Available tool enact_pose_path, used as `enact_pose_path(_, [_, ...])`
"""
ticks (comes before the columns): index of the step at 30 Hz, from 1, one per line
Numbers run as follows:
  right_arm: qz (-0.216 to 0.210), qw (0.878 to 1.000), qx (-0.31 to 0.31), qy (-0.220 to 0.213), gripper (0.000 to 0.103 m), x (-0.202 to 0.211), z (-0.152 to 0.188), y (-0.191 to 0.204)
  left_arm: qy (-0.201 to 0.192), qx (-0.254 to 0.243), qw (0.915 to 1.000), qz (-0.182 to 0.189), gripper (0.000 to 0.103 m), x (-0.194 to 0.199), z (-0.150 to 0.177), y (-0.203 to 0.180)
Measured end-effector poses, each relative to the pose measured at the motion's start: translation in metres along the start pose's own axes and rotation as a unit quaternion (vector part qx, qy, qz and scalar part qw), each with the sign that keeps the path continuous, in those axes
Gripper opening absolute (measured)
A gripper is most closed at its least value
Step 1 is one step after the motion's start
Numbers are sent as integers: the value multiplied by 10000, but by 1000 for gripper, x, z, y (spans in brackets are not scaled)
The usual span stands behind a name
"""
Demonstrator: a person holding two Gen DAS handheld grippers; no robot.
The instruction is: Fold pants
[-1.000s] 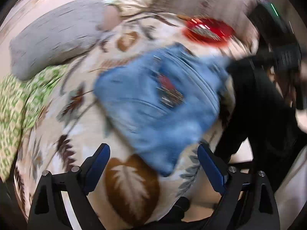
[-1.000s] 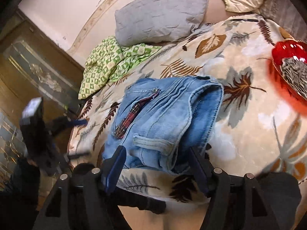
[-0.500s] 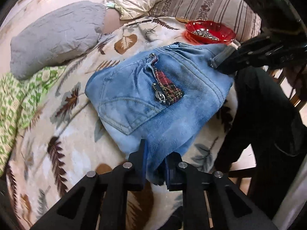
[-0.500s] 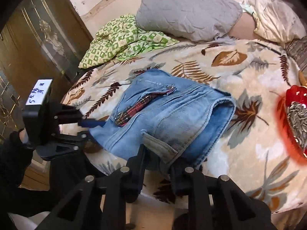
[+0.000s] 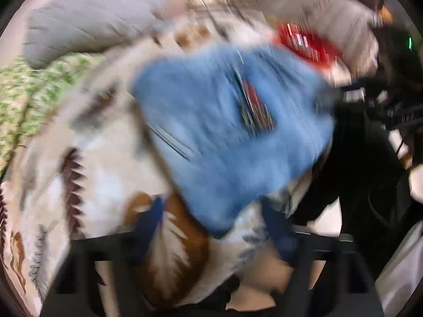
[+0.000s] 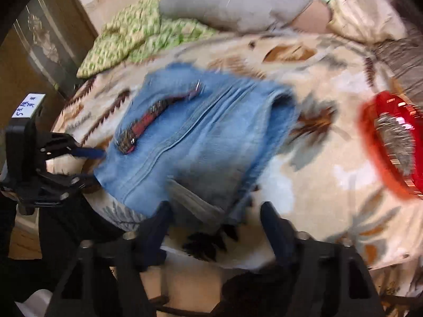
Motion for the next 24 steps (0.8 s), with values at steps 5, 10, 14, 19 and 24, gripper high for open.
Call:
enact_pose_path(5, [-452, 9962, -608, -439, 74, 29, -26, -41, -446, 1129, 9913, 506, 90, 22, -44, 50])
enact_pose_path(10, [-1444, 9736, -1751, -253, 74, -13, -68, -84, -156, 2049, 9731, 1037, 91, -28, -84, 75])
enact_pose_path(14, [-1678, 9653, -1999, -40, 71, -49, -85, -91, 323, 2346, 9659, 1048, 91, -78, -110, 86])
enact_pose_path(19, [-1857, 9605, -2070, -39, 27, -70, -94, -93, 607, 2693, 9506, 1418, 90, -112, -122, 93])
enact_pose_path(24, [-1601, 9773, -1359, -269, 10, -51, -103, -73, 325, 2444, 9520, 1816, 34, -95, -118, 96])
Point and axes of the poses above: each gripper's, at about its wrist camera, not at the fingertips, and x roughly against the way its jaws point, y to its left, z to its underside, the point moved 2 cm from there along -x, roughly the way its jaws point, and after that the axes turned 5 degrees about y, right-handed, at the moved point
